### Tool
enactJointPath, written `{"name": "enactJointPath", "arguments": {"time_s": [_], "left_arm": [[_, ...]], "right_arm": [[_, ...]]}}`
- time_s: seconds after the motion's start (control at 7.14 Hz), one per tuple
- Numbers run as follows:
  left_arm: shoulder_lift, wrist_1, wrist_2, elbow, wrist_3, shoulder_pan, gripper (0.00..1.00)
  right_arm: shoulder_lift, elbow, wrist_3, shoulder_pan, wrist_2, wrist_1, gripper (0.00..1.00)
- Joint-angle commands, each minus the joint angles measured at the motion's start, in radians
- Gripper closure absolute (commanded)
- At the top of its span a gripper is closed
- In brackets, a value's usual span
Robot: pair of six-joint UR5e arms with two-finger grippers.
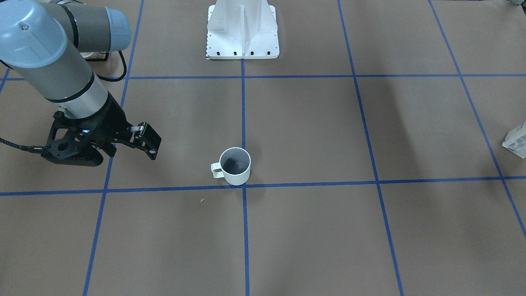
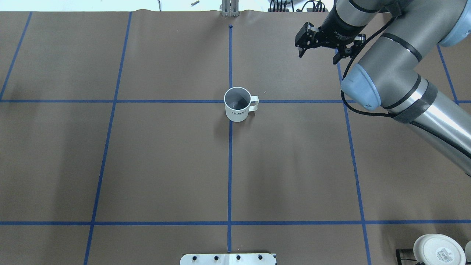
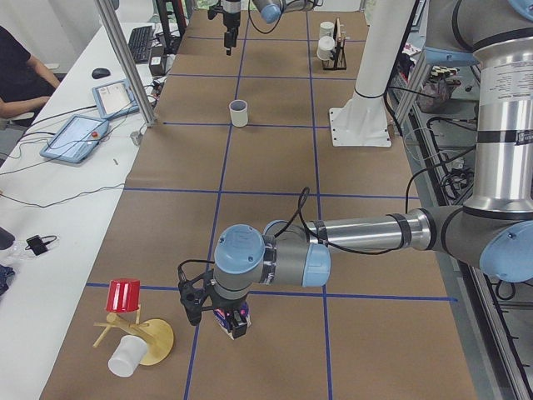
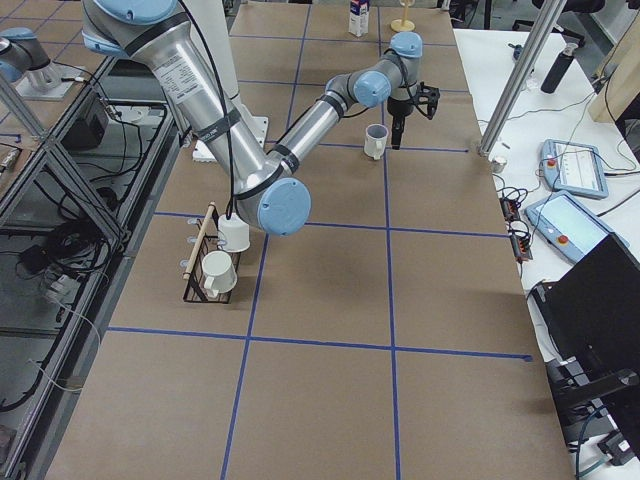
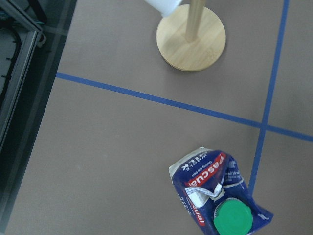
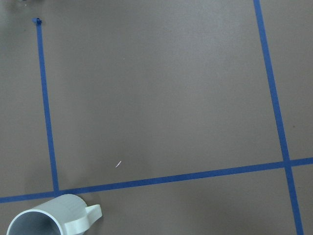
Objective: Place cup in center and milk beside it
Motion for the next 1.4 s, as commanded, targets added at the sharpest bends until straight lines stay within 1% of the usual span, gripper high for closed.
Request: {"name": "enactJointPath", "arguments": {"time_s": [0.0,0.14,0.28,0.7,1.26], "left_arm": [[0.001,-0.091,0.005,0.008,-0.186,0.101,0.01],[0.001,-0.164,0.006,0.059,-0.204,0.120,0.01],[0.001,-0.206,0.008,0.101,-0.204,0.120,0.01],[0.001,-0.211,0.006,0.104,-0.211,0.131,0.01],[0.014,-0.209,0.006,0.116,-0.211,0.181,0.01]], "right_arm": [[0.000,0.001,0.002,0.000,-0.001,0.000,0.00],[0.000,-0.001,0.002,-0.002,-0.001,0.000,0.00],[-0.002,-0.001,0.002,-0.002,-0.001,0.000,0.00],[-0.011,0.001,0.003,-0.003,-0.001,0.000,0.00],[-0.011,-0.002,0.003,-0.009,-0.003,0.000,0.00]]}}
